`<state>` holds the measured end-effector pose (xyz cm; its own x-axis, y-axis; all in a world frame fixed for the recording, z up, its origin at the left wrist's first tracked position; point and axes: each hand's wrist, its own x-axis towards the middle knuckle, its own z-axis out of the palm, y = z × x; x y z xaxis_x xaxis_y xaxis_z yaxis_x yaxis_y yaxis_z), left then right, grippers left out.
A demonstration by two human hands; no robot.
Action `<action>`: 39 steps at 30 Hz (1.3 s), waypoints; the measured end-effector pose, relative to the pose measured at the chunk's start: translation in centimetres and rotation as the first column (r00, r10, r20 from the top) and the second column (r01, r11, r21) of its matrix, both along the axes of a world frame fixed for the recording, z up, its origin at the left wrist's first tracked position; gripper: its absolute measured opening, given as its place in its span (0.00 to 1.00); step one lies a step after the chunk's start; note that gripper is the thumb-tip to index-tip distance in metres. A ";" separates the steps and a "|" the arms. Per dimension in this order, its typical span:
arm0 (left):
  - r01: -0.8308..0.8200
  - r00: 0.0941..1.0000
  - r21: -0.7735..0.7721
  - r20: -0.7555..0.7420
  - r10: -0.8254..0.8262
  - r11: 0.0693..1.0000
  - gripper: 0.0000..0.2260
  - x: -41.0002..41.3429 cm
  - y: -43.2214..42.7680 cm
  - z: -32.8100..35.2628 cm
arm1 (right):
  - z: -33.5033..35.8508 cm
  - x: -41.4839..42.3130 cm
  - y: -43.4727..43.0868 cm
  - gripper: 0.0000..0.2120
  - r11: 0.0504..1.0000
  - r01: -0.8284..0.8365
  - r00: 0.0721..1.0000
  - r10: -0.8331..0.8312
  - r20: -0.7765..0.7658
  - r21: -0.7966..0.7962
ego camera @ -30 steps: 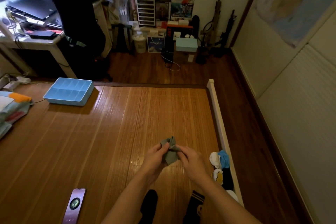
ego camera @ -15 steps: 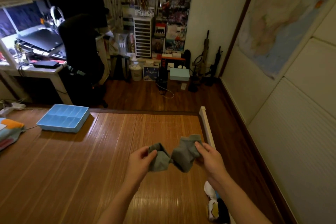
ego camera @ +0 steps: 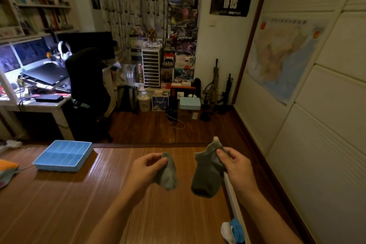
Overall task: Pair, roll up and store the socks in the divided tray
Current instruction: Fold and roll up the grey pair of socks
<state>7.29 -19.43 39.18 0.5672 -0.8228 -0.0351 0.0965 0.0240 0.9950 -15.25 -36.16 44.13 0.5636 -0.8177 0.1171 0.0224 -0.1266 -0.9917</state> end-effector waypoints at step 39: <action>0.364 0.875 0.146 -0.392 -0.284 0.920 0.19 -3.3 -1.3 3.1 | -6.7 1.7 5.6 0.19 0.360 -0.164 0.980 0.165 -0.110 -0.918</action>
